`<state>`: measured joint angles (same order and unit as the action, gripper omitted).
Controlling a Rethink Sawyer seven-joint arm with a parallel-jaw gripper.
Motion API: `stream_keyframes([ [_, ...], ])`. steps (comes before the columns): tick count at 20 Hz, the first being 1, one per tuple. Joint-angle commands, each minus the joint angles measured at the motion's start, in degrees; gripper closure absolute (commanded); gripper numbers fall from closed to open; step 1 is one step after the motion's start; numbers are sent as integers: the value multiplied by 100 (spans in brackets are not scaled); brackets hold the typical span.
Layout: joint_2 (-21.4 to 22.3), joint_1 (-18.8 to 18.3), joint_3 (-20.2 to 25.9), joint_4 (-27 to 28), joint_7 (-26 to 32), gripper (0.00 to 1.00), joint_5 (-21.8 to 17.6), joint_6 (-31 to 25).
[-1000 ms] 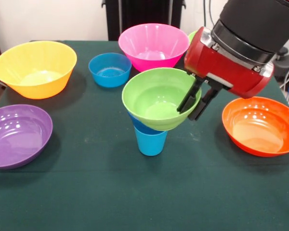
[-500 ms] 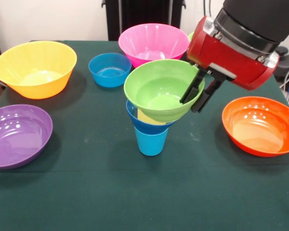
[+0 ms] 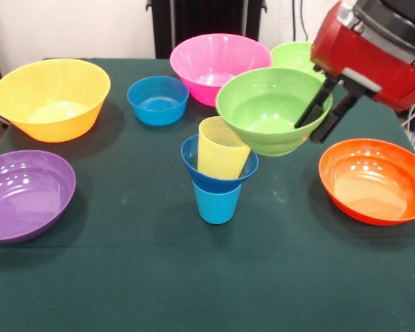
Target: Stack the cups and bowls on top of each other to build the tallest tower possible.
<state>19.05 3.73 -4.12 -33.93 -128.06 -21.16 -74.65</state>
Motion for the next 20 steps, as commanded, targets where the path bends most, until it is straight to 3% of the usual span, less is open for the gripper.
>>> stream_keyframes([
  [1,236,172,-135,-1029,-1242,100,130,-96],
  [20,617,265,-735,-2266,-1186,100,152,1093],
])
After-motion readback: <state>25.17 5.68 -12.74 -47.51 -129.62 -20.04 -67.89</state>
